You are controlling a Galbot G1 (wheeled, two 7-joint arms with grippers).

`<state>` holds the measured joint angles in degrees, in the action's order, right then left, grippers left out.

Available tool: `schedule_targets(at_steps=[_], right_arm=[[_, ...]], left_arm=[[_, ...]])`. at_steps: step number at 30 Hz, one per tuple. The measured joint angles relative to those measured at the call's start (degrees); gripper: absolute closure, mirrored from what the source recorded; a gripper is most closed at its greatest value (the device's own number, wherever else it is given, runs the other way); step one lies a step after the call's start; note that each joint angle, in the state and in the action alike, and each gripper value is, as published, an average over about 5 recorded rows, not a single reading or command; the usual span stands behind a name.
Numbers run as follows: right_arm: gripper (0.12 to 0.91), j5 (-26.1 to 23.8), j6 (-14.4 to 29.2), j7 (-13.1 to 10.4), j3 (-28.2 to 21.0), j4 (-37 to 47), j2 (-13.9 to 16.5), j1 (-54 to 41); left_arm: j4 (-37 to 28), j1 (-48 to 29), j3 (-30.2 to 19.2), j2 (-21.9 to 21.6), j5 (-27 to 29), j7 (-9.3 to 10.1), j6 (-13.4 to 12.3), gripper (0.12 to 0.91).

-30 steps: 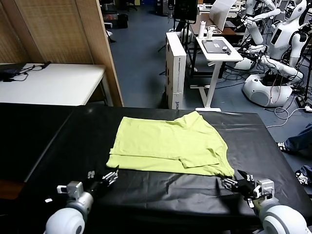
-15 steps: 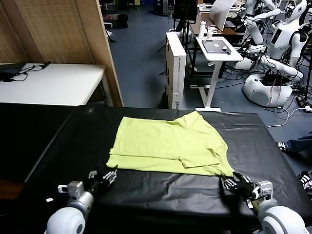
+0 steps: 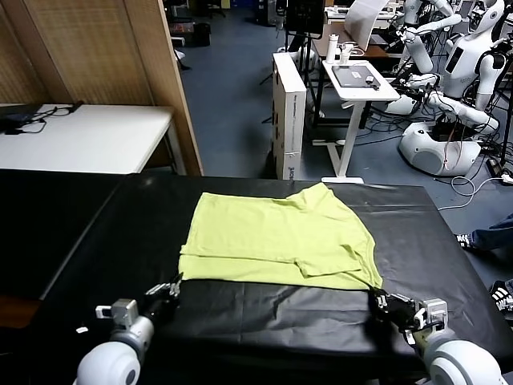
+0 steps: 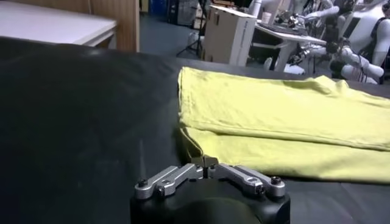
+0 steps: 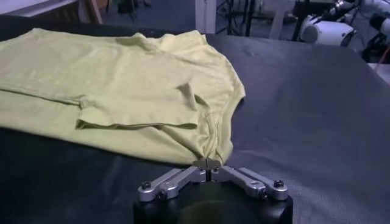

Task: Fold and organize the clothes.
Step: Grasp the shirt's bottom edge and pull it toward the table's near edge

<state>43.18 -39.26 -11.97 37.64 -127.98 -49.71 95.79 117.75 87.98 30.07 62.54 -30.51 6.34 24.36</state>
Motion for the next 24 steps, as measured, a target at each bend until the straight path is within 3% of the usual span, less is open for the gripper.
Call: schedule_targets(at_steps=[4, 17, 20, 24], right_arm=[[0.886, 0.29, -2.01, -0.69, 0.62, -3.09, 0.05, 2.25], [0.877, -0.69, -2.82, -0.17, -0.44, -5.19, -0.57, 4.18], [0.783, -0.95, -2.92, 0.3, -0.42, -5.75, -0.57, 4.49], [0.547, -0.51, -2.93, 0.12, -0.05, -6.86, -0.41, 5.19]], left_arm=[[2.08, 3.19, 2.23, -2.16, -0.03, 0.15, -0.01, 0.885], [6.25, 10.77, 6.92, -5.14, -0.68, 1.0, 1.64, 0.885], [6.87, 12.02, 7.77, -5.1, -0.96, 1.02, 1.87, 0.885], [7.66, 13.22, 8.44, -4.53, -1.04, 1.4, 2.8, 0.879]])
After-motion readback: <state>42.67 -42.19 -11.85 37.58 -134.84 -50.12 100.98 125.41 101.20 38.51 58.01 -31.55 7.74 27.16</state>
